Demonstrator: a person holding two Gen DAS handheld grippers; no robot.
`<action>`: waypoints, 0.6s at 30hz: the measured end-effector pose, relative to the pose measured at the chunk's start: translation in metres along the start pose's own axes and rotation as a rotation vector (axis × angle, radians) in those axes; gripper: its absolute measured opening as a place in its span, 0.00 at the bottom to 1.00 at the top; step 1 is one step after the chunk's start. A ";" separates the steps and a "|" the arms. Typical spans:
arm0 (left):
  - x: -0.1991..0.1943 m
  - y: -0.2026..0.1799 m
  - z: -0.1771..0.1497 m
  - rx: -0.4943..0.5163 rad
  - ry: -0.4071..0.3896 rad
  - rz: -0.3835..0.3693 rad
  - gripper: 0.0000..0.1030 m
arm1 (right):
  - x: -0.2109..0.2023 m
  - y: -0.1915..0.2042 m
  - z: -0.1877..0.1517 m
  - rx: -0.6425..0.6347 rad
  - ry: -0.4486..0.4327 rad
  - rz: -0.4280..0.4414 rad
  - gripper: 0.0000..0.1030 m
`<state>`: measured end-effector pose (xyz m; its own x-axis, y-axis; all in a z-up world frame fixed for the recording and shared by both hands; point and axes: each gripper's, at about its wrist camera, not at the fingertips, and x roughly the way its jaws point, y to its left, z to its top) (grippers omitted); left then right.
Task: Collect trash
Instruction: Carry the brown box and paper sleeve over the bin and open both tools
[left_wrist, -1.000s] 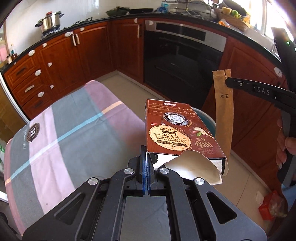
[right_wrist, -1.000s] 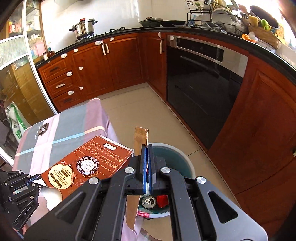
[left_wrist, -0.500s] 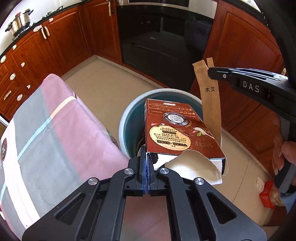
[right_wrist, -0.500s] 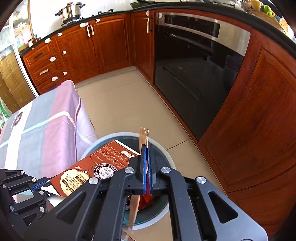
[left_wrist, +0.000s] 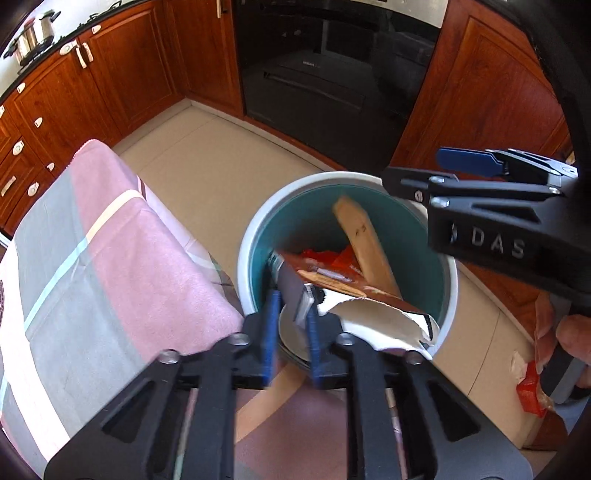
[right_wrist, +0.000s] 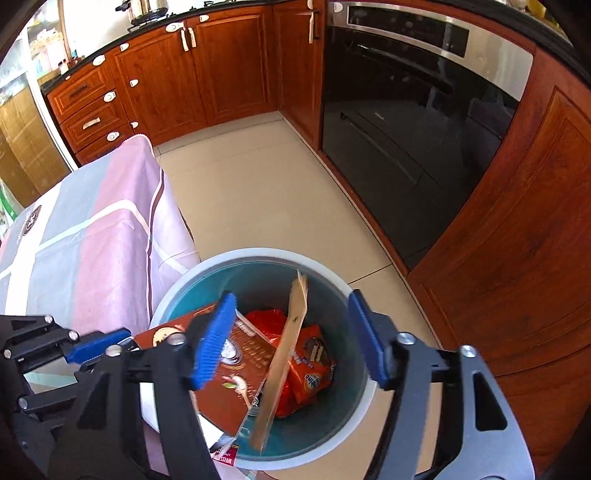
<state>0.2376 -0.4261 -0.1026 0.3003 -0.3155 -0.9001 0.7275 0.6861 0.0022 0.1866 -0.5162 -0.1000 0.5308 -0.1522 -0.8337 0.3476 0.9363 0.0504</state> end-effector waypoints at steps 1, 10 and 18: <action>-0.002 0.001 -0.001 -0.005 -0.007 0.007 0.52 | 0.000 0.001 -0.001 0.000 0.003 0.003 0.69; -0.015 0.000 -0.007 -0.018 -0.025 0.033 0.63 | -0.014 0.002 -0.009 0.020 0.018 0.019 0.85; -0.055 -0.005 -0.013 -0.048 -0.093 -0.018 0.71 | -0.051 0.008 -0.023 0.021 -0.007 0.024 0.89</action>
<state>0.2094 -0.4033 -0.0589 0.3449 -0.3862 -0.8555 0.7036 0.7096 -0.0367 0.1450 -0.4935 -0.0699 0.5443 -0.1317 -0.8285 0.3508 0.9328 0.0823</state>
